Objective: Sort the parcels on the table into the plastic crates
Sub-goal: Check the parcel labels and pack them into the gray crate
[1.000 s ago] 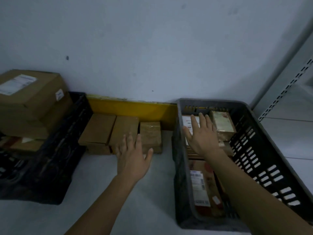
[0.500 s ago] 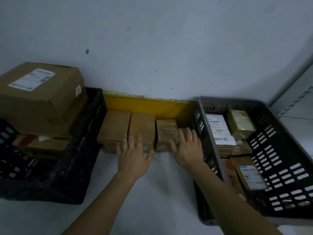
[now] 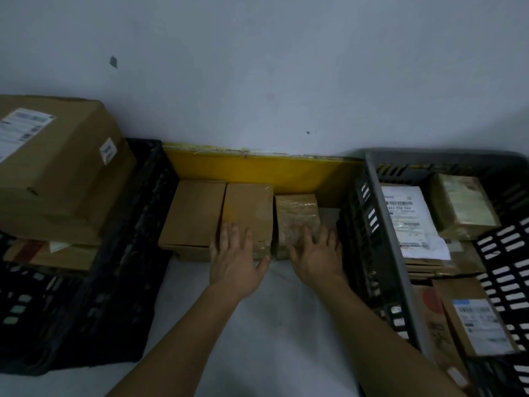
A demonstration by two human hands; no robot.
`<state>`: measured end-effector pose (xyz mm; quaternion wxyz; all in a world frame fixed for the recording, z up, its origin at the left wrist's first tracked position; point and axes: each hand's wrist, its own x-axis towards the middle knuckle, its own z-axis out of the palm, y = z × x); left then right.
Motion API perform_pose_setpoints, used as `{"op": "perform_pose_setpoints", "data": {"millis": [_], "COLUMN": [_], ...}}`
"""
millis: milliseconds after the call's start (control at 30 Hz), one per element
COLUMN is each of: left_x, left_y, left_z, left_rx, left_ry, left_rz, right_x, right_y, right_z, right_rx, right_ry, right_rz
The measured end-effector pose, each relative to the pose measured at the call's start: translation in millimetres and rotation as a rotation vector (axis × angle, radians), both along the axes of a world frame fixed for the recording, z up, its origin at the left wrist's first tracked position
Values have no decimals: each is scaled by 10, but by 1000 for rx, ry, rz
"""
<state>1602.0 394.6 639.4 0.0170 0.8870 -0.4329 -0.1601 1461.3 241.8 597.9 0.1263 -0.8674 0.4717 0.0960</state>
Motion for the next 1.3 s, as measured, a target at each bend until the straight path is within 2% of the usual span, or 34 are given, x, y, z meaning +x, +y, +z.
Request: {"op": "perform_pose_setpoints", "data": {"millis": [433, 733, 867, 1000, 1100, 1300], "left_x": [290, 395, 472, 440, 300, -59], "left_y": [-131, -156, -198, -245, -289, -397], "left_z": [-574, -544, -446, -265, -41, 567], "left_rx": [124, 151, 113, -41, -210, -493], "left_ry": [-2, 58, 145, 220, 364, 941], "left_rz": [-132, -166, -150, -47, 49, 175], "right_x": [277, 352, 143, -50, -116, -155], "right_y": [-53, -23, 48, 174, 270, 722], "right_z": [-217, -258, -175, 54, 280, 784], "right_rx": [89, 79, 62, -44, -151, -345], "right_ry": [29, -68, -154, -265, -383, -609], "right_rz": [-101, -160, -195, -249, -254, -160]}}
